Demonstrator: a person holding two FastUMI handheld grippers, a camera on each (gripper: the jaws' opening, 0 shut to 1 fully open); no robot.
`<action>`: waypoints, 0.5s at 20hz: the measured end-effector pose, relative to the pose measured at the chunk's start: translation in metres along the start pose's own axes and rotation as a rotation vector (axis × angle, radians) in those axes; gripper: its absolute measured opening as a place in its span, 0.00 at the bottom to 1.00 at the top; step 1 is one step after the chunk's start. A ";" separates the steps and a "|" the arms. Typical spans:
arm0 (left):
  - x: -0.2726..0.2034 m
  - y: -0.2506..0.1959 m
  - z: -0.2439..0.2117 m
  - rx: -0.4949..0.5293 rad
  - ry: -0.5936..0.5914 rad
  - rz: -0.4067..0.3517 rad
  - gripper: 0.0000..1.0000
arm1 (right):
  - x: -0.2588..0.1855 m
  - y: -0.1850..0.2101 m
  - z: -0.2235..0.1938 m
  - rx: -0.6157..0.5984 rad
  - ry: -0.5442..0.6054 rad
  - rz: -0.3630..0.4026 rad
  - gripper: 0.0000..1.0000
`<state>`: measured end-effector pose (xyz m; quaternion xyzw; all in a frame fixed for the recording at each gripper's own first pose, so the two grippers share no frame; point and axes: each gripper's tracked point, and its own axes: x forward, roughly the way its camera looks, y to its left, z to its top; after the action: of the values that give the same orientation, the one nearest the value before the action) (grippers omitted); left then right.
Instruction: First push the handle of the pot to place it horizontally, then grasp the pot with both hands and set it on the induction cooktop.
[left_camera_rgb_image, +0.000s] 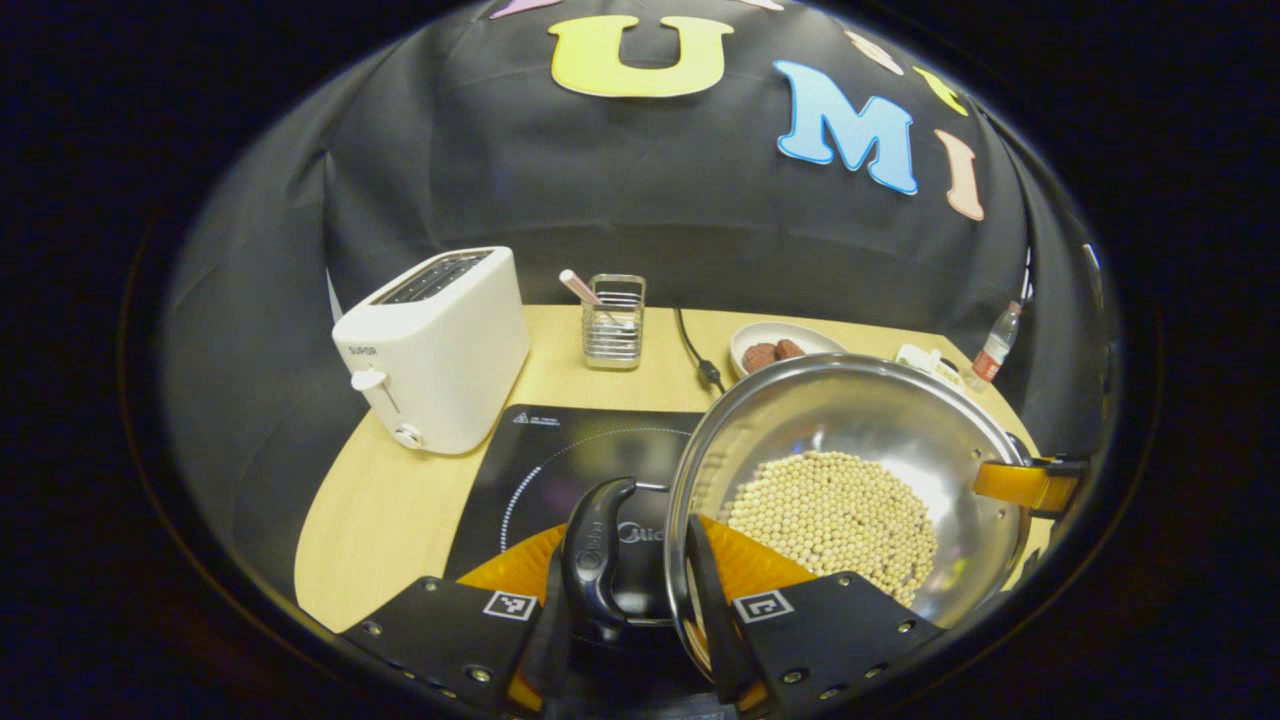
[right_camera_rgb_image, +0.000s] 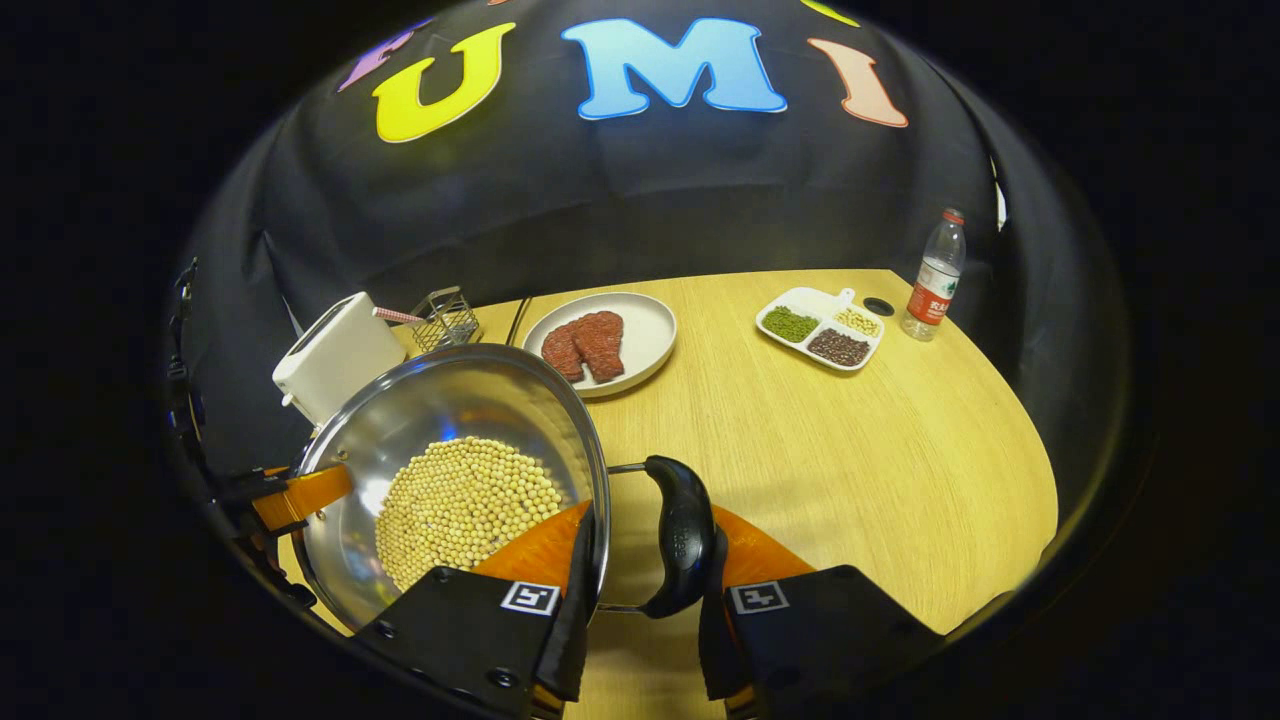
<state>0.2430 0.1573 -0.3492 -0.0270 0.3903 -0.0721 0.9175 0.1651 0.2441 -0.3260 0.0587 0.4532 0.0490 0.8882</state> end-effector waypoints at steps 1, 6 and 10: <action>0.003 0.005 0.001 0.005 -0.001 0.002 0.53 | 0.002 0.006 -0.002 0.004 0.004 0.004 0.44; 0.014 0.037 0.004 0.003 0.006 0.005 0.56 | 0.014 0.037 0.002 0.000 0.010 0.011 0.47; 0.015 0.059 0.002 -0.006 0.012 0.025 0.53 | 0.021 0.057 0.000 -0.011 0.014 0.016 0.44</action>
<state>0.2616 0.2132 -0.3649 -0.0244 0.3962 -0.0596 0.9159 0.1756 0.3036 -0.3348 0.0569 0.4586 0.0588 0.8848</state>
